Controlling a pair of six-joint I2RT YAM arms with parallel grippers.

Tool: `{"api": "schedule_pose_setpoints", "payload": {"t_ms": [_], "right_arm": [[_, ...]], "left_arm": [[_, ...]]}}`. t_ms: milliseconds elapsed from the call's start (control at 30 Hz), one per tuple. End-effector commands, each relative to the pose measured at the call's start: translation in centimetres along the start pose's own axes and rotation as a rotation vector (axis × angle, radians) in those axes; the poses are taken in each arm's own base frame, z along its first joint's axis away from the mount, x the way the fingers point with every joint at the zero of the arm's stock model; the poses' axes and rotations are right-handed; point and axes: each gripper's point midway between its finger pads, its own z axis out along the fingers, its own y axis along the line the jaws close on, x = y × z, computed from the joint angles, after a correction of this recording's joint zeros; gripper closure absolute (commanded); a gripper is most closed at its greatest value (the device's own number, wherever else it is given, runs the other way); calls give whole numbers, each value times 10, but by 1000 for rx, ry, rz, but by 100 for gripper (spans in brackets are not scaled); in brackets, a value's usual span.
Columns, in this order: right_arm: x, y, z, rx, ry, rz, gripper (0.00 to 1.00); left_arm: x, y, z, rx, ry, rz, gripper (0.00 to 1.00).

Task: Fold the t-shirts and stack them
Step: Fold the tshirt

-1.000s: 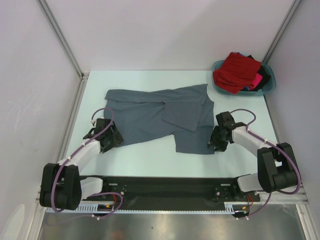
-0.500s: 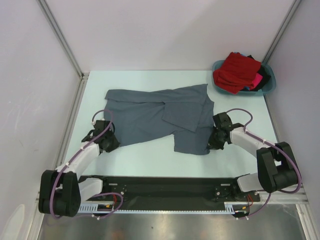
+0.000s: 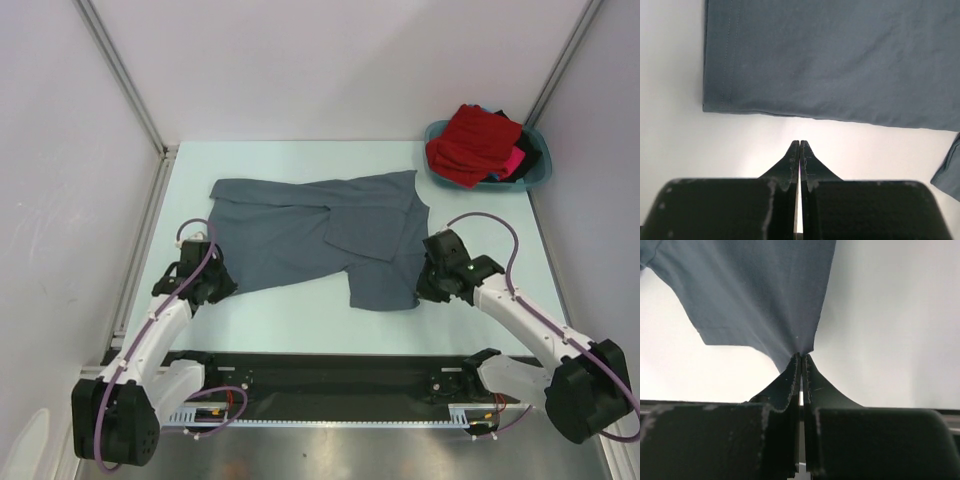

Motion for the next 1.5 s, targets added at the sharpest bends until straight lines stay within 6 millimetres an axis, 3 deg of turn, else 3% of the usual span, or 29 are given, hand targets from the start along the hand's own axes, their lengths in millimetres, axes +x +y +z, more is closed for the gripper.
{"api": "schedule_pose_setpoints", "payload": {"t_ms": [0, 33, 100, 233, 267, 300, 333, 433, 467, 533, 600, 633, 700, 800, 833, 867, 967, 1033, 1067, 1100, 1133, 1167, 1267, 1333, 1467], "right_arm": [[13, -7, -15, 44, 25, 11, 100], [19, -9, -15, 52, 38, 14, 100], [26, -11, -15, 59, 51, 5, 100], [35, -11, -15, 57, 81, 2, 100], [31, -10, -16, 57, 62, -5, 98], [26, -11, -17, 67, 43, -7, 88], [15, -14, -18, 98, -4, -14, 75], [-26, -3, -28, 109, -120, -30, 54], [-48, 5, -36, 112, -177, -51, 52], [-73, 6, -34, 144, -215, -39, 45], [-103, 25, -35, 74, -265, -48, 45], [-110, 23, -24, 78, -243, -34, 44], [-135, 41, -13, 0, -279, -47, 45], [-156, 38, 23, -2, -243, -14, 49], [-167, 46, 27, -33, -242, -9, 50], [-174, 43, 48, -23, -233, 3, 51], [-196, 56, 76, -83, -240, 12, 53], [-213, 68, 83, -110, -243, 6, 55], [-215, 66, 98, -101, -231, 9, 55], [-219, 69, 102, -113, -227, 8, 56], [-224, 71, 104, -118, -226, 12, 56], [-234, 76, 105, -131, -243, 9, 56], [-246, 79, 117, -131, -243, 5, 55], [-243, 72, 133, -106, -202, 14, 55], [-254, 68, 135, -93, -213, 19, 56]], "left_arm": [[-7, -8, -7, 28, -10, -15, 99], [-7, -8, -6, 27, -9, -15, 98], [-6, -8, -5, 24, -5, -11, 84], [-7, -8, -3, 24, -3, -3, 68], [-7, -8, -2, 26, -4, 2, 64], [-9, -13, -2, 46, -8, 5, 62], [-11, -16, -2, 65, -14, 12, 61], [-22, -32, -4, 133, -45, 26, 54], [-26, -38, -4, 154, -50, 29, 49], [-38, -55, -5, 218, -70, 39, 46], [-51, -71, -8, 271, -94, 49, 42], [-56, -81, -3, 306, -90, 52, 41], [-68, -97, -2, 352, -101, 59, 41], [-82, -121, 9, 420, -93, 76, 40], [-83, -126, 22, 428, -75, 78, 39], [-84, -134, 25, 457, -66, 86, 39], [-88, -153, 49, 500, -28, 90, 39], [-102, -170, 57, 534, -37, 97, 39], [-96, -176, 72, 543, 3, 106, 39], [-109, -188, 73, 558, -19, 118, 39], [-113, -193, 76, 561, -21, 124, 39], [-108, -195, 91, 549, 9, 127, 39], [-128, -222, 95, 589, -3, 143, 40], [-123, -225, 111, 582, 36, 141, 40], [-122, -236, 122, 591, 55, 152, 41]]}}
